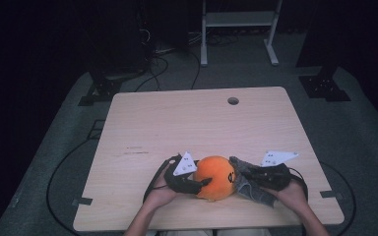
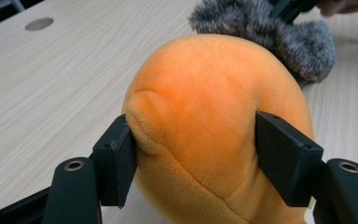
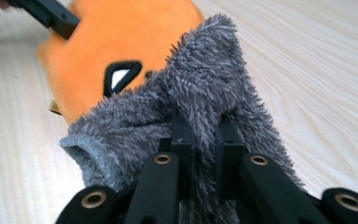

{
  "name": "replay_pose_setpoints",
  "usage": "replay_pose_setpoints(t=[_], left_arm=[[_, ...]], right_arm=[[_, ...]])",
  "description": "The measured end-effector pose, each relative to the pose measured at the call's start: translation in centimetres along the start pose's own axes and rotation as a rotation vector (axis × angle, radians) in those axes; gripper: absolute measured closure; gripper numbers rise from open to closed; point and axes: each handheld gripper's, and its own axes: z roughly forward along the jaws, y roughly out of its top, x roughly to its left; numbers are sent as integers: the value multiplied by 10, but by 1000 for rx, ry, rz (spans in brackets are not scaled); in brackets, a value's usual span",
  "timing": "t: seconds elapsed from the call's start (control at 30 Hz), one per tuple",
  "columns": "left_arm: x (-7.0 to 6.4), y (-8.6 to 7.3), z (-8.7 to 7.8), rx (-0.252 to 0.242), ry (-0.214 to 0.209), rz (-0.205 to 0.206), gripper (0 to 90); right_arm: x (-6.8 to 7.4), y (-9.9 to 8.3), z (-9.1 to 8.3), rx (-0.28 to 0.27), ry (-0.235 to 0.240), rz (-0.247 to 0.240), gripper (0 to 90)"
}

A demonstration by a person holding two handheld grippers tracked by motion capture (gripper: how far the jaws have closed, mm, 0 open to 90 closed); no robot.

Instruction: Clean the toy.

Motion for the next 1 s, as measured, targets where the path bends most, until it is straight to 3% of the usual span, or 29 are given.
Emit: replay_pose_setpoints(t=[0.13,0.2,0.3,0.37,0.4,0.43,0.5,0.6,0.63,0.7,0.77,0.9,1.0], left_arm=[[-4,1,0,-3,-1,62,341],[-4,0,-1,5,2,68,342],[-5,-1,-1,-6,-2,72,345],[-6,0,-2,-4,-5,81,345],[-6,-1,-2,-6,-5,84,345],[-6,-1,-2,-9,-5,84,344],[-6,-2,-3,-9,-6,85,343],[-4,-3,-2,-11,-10,81,343],[-4,-3,-3,-9,-10,82,343],[-3,-4,-3,-7,-14,79,342],[-3,-5,-3,-10,-14,72,342],[-3,-5,-4,-15,-15,74,340],[-5,-4,-3,-15,-12,91,337]], right_arm=[[16,15,-3,-93,88,-28,808],[23,21,2,-79,71,-67,808],[13,16,3,-68,59,-15,808],[3,7,3,-19,6,11,809],[-5,0,3,5,4,50,809],[-8,-4,2,13,8,59,808],[-8,-4,-1,-8,28,62,808],[2,8,-5,-101,104,45,808],[6,11,-3,-101,109,31,808],[7,10,4,-80,97,31,808],[2,6,7,-68,93,62,809],[-9,-4,8,20,18,95,809],[-8,0,2,-22,37,90,809]])
